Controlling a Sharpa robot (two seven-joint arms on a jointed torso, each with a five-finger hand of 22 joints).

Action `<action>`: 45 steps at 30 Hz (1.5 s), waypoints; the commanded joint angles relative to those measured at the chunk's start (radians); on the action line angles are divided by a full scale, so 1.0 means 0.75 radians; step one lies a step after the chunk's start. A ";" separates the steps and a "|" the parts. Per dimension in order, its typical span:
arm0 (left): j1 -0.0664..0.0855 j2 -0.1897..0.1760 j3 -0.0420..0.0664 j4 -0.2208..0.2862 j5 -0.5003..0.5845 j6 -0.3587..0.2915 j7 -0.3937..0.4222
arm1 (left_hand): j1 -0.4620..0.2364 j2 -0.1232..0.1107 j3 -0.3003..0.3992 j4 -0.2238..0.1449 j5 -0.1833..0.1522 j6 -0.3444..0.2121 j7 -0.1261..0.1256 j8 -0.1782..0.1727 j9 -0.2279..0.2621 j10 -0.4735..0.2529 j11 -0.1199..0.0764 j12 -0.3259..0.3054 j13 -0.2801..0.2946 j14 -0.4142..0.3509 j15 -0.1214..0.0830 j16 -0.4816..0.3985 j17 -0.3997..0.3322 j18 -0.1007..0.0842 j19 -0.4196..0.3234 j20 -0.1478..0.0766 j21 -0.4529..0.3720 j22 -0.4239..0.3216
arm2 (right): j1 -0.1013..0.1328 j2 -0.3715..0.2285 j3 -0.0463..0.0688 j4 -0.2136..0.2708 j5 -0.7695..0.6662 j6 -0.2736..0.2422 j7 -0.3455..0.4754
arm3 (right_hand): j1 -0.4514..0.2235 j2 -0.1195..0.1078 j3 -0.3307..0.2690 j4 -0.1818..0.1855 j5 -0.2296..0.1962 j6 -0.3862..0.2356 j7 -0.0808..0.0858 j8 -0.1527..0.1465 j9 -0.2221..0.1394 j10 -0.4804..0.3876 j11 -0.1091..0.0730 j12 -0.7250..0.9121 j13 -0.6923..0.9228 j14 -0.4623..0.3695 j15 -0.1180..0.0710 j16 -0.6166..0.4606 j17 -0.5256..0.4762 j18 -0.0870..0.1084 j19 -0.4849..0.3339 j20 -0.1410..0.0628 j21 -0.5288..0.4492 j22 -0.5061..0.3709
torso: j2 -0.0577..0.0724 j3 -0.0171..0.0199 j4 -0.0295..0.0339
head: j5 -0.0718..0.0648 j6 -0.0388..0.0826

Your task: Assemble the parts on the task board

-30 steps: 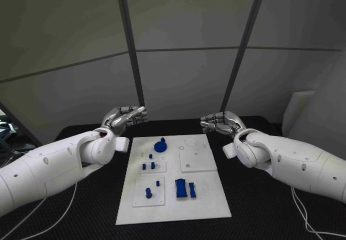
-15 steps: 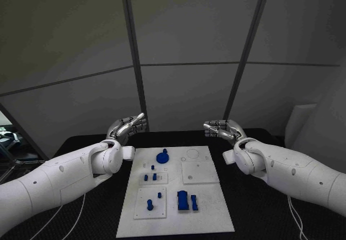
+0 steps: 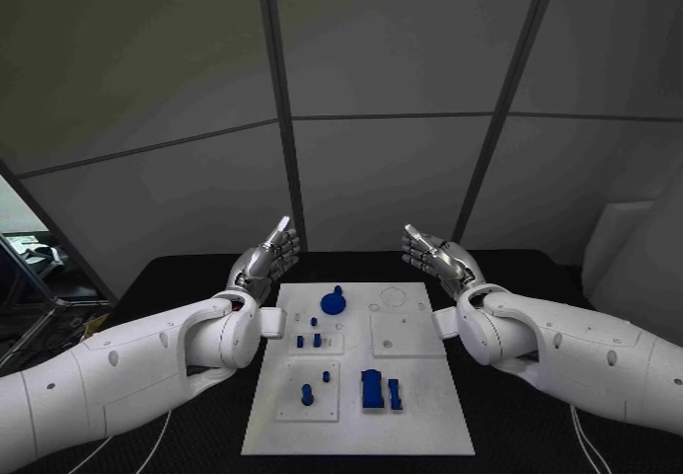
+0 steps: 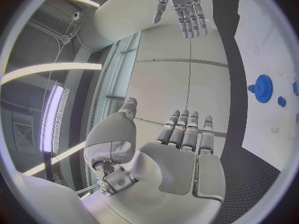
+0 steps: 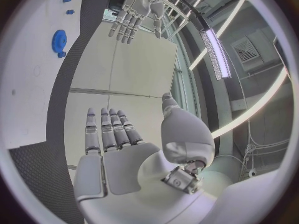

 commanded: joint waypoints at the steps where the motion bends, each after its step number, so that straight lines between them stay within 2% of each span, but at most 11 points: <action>1: -0.004 -0.018 -0.002 0.071 -0.080 -0.247 0.052 | -0.254 0.006 -0.050 -0.002 -0.009 -0.175 -0.054 -0.010 -0.004 -0.180 -0.055 -0.008 -0.004 -0.164 -0.049 -0.008 -0.006 -0.051 -0.101 -0.053 -0.008 -0.068 | 0.000 -0.028 -0.005 0.089 0.167 -0.226 0.109 | -0.278 -0.003 0.003 -0.027 -0.034 -0.170 -0.101 -0.010 -0.070 -0.194 -0.040 -0.010 -0.010 -0.196 -0.019 -0.011 -0.025 -0.040 -0.174 -0.045 -0.015 -0.057 | 0.001 0.0005 0.0032 | 0.000 0.000; 2: -0.006 -0.024 -0.003 0.091 -0.085 -0.268 0.054 | -0.275 0.006 -0.055 -0.002 -0.009 -0.190 -0.054 -0.010 -0.004 -0.194 -0.055 -0.008 -0.004 -0.178 -0.049 -0.008 -0.006 -0.051 -0.108 -0.059 -0.008 -0.074 | -0.001 -0.037 -0.008 0.115 0.183 -0.246 0.117 | -0.301 -0.003 0.003 -0.027 -0.034 -0.184 -0.101 -0.010 -0.070 -0.211 -0.040 -0.010 -0.010 -0.212 -0.019 -0.011 -0.025 -0.040 -0.189 -0.049 -0.015 -0.062 | 0.001 0.0005 0.0032 | 0.000 0.000; 3: -0.008 -0.029 -0.004 0.109 -0.090 -0.288 0.056 | -0.296 0.006 -0.058 -0.002 -0.009 -0.204 -0.054 -0.010 -0.004 -0.210 -0.055 -0.008 -0.004 -0.191 -0.049 -0.008 -0.006 -0.051 -0.118 -0.062 -0.008 -0.080 | -0.002 -0.045 -0.010 0.138 0.196 -0.265 0.124 | -0.326 -0.003 0.003 -0.027 -0.034 -0.201 -0.101 -0.010 -0.070 -0.228 -0.040 -0.010 -0.010 -0.230 -0.019 -0.011 -0.025 -0.040 -0.204 -0.142 -0.015 -0.067 | 0.001 0.0005 0.0032 | 0.000 0.000; 4: -0.010 -0.035 -0.005 0.131 -0.096 -0.312 0.059 | -0.323 0.006 -0.061 -0.002 -0.009 -0.223 -0.054 -0.010 -0.004 -0.228 -0.055 -0.008 -0.004 -0.208 -0.049 -0.008 -0.006 -0.051 -0.128 -0.069 -0.008 -0.087 | -0.004 -0.056 -0.013 0.168 0.214 -0.290 0.133 | -0.356 -0.003 0.003 -0.027 -0.034 -0.220 -0.101 -0.010 -0.070 -0.249 -0.040 -0.010 -0.010 -0.252 -0.019 -0.011 -0.025 -0.040 -0.224 -0.142 -0.015 -0.073 | 0.001 0.0005 0.0032 | 0.000 0.000; 5: -0.012 -0.038 -0.005 0.143 -0.099 -0.325 0.060 | -0.341 0.006 -0.156 -0.002 -0.009 -0.236 -0.054 -0.010 -0.004 -0.242 -0.055 -0.008 -0.004 -0.220 -0.049 -0.008 -0.006 -0.051 -0.134 -0.166 -0.008 -0.092 | -0.004 -0.061 -0.014 0.184 0.224 -0.303 0.138 | -0.376 -0.003 0.003 -0.027 -0.034 -0.232 -0.101 -0.010 -0.070 -0.263 -0.040 -0.010 -0.010 -0.266 -0.019 -0.011 -0.025 -0.134 -0.235 -0.142 -0.015 -0.077 | 0.001 0.0005 0.0032 | 0.000 0.000; 12: -0.014 -0.044 -0.007 0.165 -0.105 -0.349 0.063 | -0.451 0.006 -0.156 -0.002 -0.009 -0.311 -0.054 -0.010 -0.004 -0.319 -0.055 -0.008 -0.004 -0.290 -0.049 -0.008 -0.006 -0.051 -0.183 -0.166 -0.008 -0.215 | -0.006 -0.077 -0.018 0.227 0.249 -0.338 0.150 | -0.497 -0.003 0.003 -0.027 -0.034 -0.307 -0.101 -0.010 -0.070 -0.348 -0.040 -0.010 -0.010 -0.351 -0.019 -0.011 -0.025 -0.134 -0.312 -0.142 -0.015 -0.181 | 0.001 0.0005 0.0032 | 0.000 0.000; 33: -0.014 -0.044 -0.007 0.165 -0.105 -0.349 0.063 | -0.648 0.006 -0.156 -0.002 -0.009 -0.444 -0.054 -0.010 -0.004 -0.456 -0.055 -0.008 -0.004 -0.416 -0.049 -0.008 -0.006 -0.051 -0.319 -0.166 -0.008 -0.215 | -0.006 -0.077 -0.018 0.227 0.249 -0.338 0.150 | -0.713 -0.003 0.003 -0.027 -0.034 -0.437 -0.101 -0.010 -0.070 -0.497 -0.040 -0.010 -0.010 -0.503 -0.019 -0.011 -0.025 -0.134 -0.447 -0.142 -0.015 -0.181 | 0.001 0.0005 0.0032 | 0.000 0.000; 34: -0.014 -0.044 -0.007 0.165 -0.105 -0.349 0.063 | -0.670 0.006 -0.156 -0.002 -0.009 -0.549 -0.054 -0.010 -0.004 -0.564 -0.055 -0.008 -0.004 -0.513 -0.049 -0.008 -0.006 -0.051 -0.319 -0.166 -0.008 -0.215 | -0.006 -0.077 -0.018 0.227 0.249 -0.338 0.150 | -0.721 -0.003 0.003 -0.027 -0.034 -0.440 -0.101 -0.010 -0.070 -0.502 -0.040 -0.010 -0.010 -0.505 -0.019 -0.011 -0.025 -0.134 -0.447 -0.142 -0.015 -0.181 | 0.001 0.0005 0.0032 | 0.000 0.000; 36: -0.014 -0.044 -0.007 0.165 -0.105 -0.349 0.063 | -0.796 0.006 -0.156 -0.002 -0.009 -0.549 -0.054 -0.010 -0.004 -0.564 -0.055 -0.008 -0.004 -0.513 -0.049 -0.008 -0.006 -0.051 -0.319 -0.166 -0.008 -0.215 | -0.006 -0.077 -0.018 0.227 0.249 -0.338 0.150 | -0.739 -0.003 0.003 -0.027 -0.034 -0.543 -0.101 -0.010 -0.070 -0.517 -0.040 -0.010 -0.010 -0.522 -0.019 -0.011 -0.025 -0.134 -0.554 -0.142 -0.015 -0.181 | 0.001 0.0005 0.0032 | 0.000 0.000; 39: -0.014 -0.044 -0.007 0.165 -0.105 -0.349 0.063 | -0.796 0.006 -0.156 -0.002 -0.009 -0.549 -0.054 -0.010 -0.004 -0.564 -0.055 -0.008 -0.004 -0.513 -0.049 -0.008 -0.006 -0.051 -0.319 -0.166 -0.008 -0.215 | -0.006 -0.077 -0.018 0.227 0.249 -0.338 0.150 | -0.880 -0.003 0.003 -0.027 -0.034 -0.543 -0.101 -0.010 -0.070 -0.617 -0.040 -0.010 -0.010 -0.622 -0.019 -0.011 -0.025 -0.134 -0.554 -0.142 -0.015 -0.181 | 0.001 0.0005 0.0032 | 0.000 0.000; 45: -0.014 -0.044 -0.007 0.165 -0.105 -0.349 0.063 | -0.796 0.006 -0.156 -0.002 -0.009 -0.549 -0.054 -0.010 -0.004 -0.564 -0.055 -0.008 -0.004 -0.513 -0.049 -0.008 -0.006 -0.051 -0.319 -0.166 -0.008 -0.215 | -0.006 -0.077 -0.018 0.227 0.249 -0.338 0.150 | -0.880 -0.003 0.003 -0.027 -0.034 -0.543 -0.101 -0.010 -0.070 -0.617 -0.040 -0.010 -0.010 -0.622 -0.019 -0.011 -0.025 -0.134 -0.554 -0.142 -0.015 -0.181 | 0.001 0.0005 0.0032 | 0.000 0.000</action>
